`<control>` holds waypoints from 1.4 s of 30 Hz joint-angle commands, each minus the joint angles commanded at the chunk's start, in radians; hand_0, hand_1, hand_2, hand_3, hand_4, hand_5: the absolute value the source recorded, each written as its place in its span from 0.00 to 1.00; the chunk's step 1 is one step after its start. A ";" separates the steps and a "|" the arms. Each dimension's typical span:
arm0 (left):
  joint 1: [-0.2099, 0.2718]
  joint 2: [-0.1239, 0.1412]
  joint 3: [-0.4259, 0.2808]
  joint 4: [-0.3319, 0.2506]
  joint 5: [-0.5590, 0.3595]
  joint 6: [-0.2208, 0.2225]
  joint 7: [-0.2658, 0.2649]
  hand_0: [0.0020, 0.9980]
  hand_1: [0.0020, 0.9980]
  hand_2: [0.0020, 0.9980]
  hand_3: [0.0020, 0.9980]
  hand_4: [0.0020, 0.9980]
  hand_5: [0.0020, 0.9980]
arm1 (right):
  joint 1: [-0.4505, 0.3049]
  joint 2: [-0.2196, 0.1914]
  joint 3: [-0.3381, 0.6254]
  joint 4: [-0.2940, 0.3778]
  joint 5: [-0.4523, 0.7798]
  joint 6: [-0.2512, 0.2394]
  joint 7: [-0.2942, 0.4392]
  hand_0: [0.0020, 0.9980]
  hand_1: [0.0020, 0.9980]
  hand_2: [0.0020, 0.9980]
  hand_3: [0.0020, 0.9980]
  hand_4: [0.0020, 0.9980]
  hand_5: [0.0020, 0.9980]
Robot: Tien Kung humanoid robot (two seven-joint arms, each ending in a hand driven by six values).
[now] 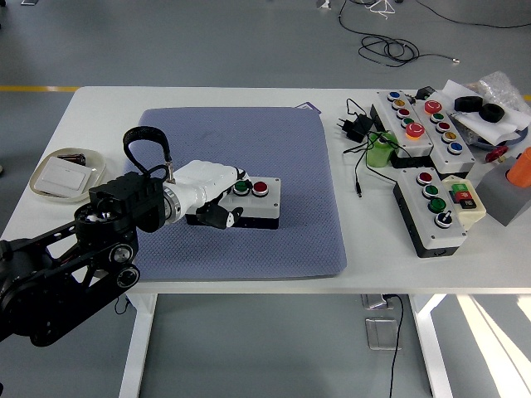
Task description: Pick up the button,place it on the desk,press the button,press the button
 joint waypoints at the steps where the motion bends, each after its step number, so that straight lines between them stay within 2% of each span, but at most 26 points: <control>1: -0.001 -0.001 0.001 0.002 0.000 0.000 0.000 0.00 0.04 0.08 0.83 0.53 0.22 | 0.000 0.000 0.000 0.000 0.000 0.000 0.000 0.79 0.80 0.82 0.75 0.41 0.48; 23: -0.021 -0.004 0.006 0.065 0.013 -0.012 0.007 0.01 0.05 0.09 0.83 0.53 0.19 | 0.005 0.000 0.003 0.000 -0.001 0.000 0.000 0.79 0.80 0.82 0.75 0.41 0.48; 37: -0.019 0.005 0.018 0.064 0.011 -0.095 0.029 0.01 0.06 0.09 0.83 0.52 0.21 | 0.008 0.001 -0.001 0.000 0.002 0.000 0.000 0.79 0.80 0.82 0.75 0.41 0.48; 40: -0.019 0.006 0.015 0.064 0.011 -0.091 0.030 0.01 0.06 0.09 0.83 0.52 0.21 | 0.008 0.001 -0.004 0.000 0.007 0.000 0.000 0.79 0.80 0.82 0.75 0.41 0.48; 42: -0.020 0.005 0.009 0.058 0.015 -0.072 0.025 0.01 0.06 0.09 0.84 0.52 0.22 | 0.009 0.001 -0.003 0.000 0.004 0.000 0.000 0.79 0.80 0.82 0.75 0.41 0.48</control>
